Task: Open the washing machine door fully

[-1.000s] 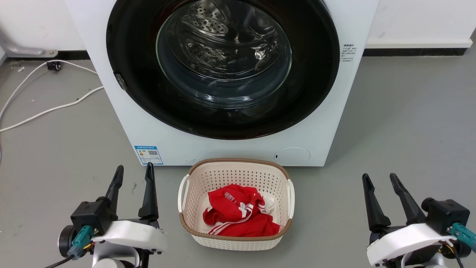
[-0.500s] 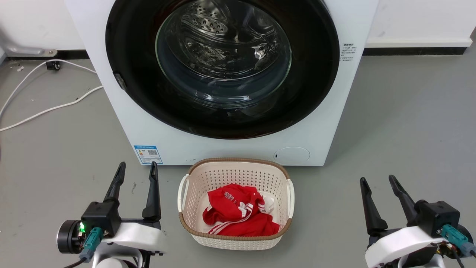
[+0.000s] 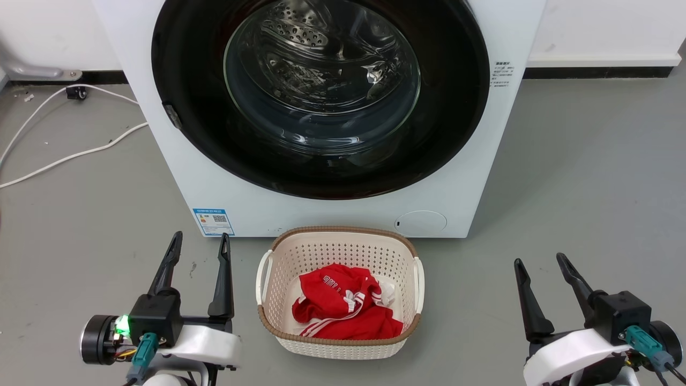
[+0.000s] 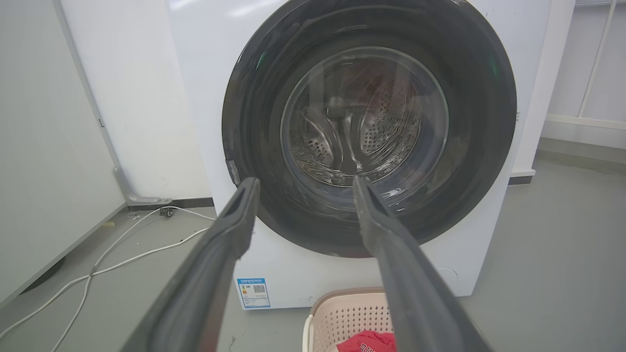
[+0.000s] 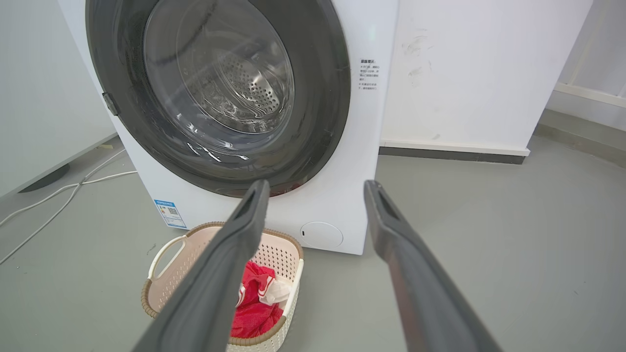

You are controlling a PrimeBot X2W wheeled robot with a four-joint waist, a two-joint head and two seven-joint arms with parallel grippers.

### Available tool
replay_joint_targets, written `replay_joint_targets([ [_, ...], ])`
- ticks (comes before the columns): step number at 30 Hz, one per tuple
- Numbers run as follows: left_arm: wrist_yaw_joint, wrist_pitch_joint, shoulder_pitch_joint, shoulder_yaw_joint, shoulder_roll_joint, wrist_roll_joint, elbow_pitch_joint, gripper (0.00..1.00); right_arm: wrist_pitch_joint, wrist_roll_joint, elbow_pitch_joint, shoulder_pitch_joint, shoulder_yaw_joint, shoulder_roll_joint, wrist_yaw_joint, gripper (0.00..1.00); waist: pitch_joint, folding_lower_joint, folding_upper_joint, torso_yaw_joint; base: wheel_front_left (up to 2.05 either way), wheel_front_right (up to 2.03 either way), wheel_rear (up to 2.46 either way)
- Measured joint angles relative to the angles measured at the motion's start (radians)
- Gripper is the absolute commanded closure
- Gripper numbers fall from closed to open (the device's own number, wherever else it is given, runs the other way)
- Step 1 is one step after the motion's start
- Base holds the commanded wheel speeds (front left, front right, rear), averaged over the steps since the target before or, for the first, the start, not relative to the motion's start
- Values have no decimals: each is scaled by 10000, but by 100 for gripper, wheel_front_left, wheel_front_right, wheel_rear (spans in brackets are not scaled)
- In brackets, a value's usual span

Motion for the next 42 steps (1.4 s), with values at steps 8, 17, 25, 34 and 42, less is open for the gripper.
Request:
replay_joint_targets([
  [8,-6,-48,38,105,-61,94,-35,0,-107,10,94,3,-15,2,0,0,45,0,1,14,0,0,0],
  [17,-21,-48,71,161,-130,92,-27,0,-113,123,196,-1,-23,4,0,0,38,0,0,22,0,0,0],
  [25,-65,-48,87,188,-165,104,-25,0,-105,328,257,-2,-8,4,0,100,48,0,0,16,0,0,0],
  [34,-94,-48,87,222,-194,127,-4,0,-874,4036,556,-39,188,4,0,100,33,0,0,22,0,0,0],
  [42,-98,-48,88,261,-219,138,2,0,-1659,11814,502,-597,803,13,-2,100,28,0,0,27,0,0,0],
])
